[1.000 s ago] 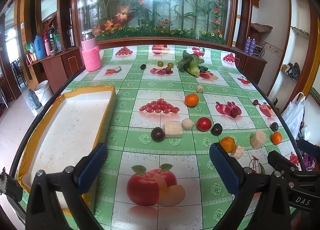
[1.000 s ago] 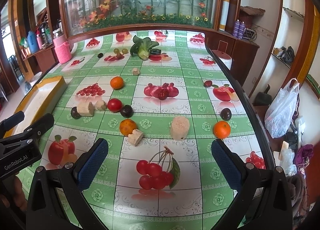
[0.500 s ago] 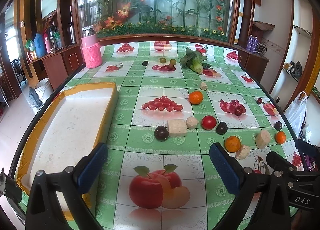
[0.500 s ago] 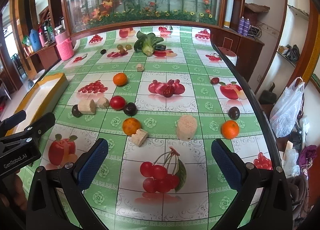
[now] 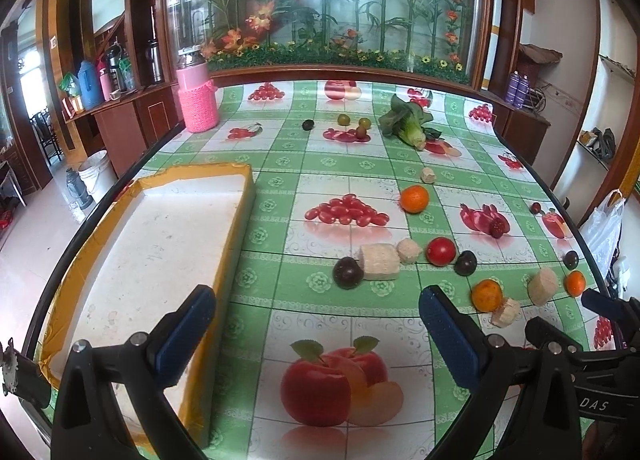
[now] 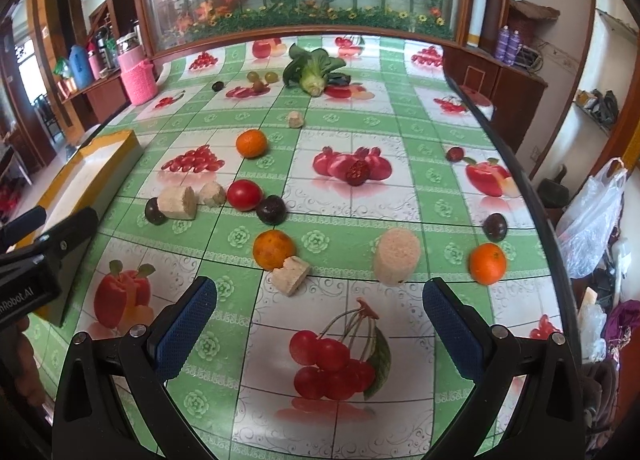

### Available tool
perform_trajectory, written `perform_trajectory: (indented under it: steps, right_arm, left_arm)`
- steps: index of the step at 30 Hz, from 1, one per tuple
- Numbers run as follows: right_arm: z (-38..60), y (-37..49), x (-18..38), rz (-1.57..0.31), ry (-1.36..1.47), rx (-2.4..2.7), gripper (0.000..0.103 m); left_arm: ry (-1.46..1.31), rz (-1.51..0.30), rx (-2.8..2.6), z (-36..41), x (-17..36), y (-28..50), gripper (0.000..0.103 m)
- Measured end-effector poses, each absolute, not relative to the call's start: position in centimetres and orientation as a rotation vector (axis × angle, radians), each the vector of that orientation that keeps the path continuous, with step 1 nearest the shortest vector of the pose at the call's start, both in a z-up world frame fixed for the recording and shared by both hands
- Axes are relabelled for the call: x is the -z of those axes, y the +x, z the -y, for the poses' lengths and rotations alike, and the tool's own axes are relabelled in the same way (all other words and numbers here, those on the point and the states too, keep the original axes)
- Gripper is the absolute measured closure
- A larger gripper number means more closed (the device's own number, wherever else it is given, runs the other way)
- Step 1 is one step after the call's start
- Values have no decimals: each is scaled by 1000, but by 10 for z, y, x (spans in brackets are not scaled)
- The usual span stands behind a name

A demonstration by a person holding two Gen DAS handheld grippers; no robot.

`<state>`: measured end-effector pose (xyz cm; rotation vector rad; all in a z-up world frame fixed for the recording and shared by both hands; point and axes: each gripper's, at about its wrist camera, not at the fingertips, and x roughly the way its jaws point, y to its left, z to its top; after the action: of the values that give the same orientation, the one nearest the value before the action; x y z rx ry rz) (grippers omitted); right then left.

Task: Organize fruits
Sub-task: 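Grasp the dark plum with the left tool while the right tool grasps a beige cube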

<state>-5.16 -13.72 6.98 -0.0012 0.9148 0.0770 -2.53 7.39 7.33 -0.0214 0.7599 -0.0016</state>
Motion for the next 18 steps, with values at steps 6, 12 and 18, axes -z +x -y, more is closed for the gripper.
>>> perform_trajectory:
  steps: [6,12,18]
  right_arm:
    - [129,-37,-56,-942,-28,-153,2]
    - [131,-24,-37,-1013,7,-243,37]
    - [137,-20,-28,-1025,44,-309,65]
  left_arm:
    - [-21,-771,-19,-82,-71,-26,0]
    - [-8,-788,-13,-83,-66,-28,0]
    - [21,-800,1,-76,-62,-30,0]
